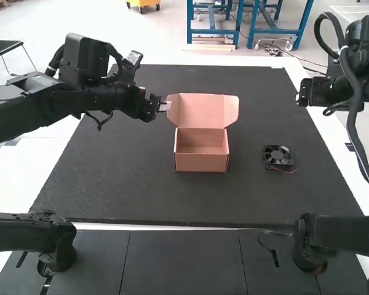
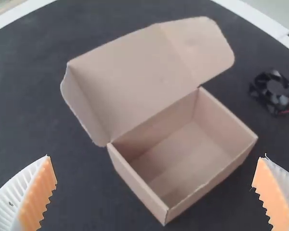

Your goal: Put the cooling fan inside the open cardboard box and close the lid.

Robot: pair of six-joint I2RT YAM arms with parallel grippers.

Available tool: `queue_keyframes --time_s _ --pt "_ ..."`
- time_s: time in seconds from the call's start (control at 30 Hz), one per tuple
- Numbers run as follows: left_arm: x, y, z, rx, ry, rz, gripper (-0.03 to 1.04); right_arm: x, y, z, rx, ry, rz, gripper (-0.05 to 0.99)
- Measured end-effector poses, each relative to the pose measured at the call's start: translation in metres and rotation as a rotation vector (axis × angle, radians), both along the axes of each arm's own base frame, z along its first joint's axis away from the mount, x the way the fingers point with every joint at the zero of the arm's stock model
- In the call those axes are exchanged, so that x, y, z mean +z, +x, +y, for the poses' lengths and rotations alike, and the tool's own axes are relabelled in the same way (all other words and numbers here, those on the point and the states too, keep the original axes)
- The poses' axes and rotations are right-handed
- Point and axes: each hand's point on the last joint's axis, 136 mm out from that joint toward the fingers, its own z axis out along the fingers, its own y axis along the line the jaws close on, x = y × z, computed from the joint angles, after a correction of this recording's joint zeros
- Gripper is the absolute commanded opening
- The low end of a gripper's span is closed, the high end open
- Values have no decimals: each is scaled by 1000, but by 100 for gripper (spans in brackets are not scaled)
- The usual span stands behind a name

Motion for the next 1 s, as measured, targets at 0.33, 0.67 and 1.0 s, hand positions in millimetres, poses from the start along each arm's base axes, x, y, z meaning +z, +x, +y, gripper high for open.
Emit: queue_keyframes --time_s 0.33,0.67,1.0 --pt "-24 -13 15 25 94 108 96 -86 11 -22 -34 33 249 90" --pt "-14 -8 12 2 124 67 96 -125 4 -24 -38 53 340 90" --pt "-16 -5 11 -6 139 59 96 -159 6 -54 -92 55 383 90"
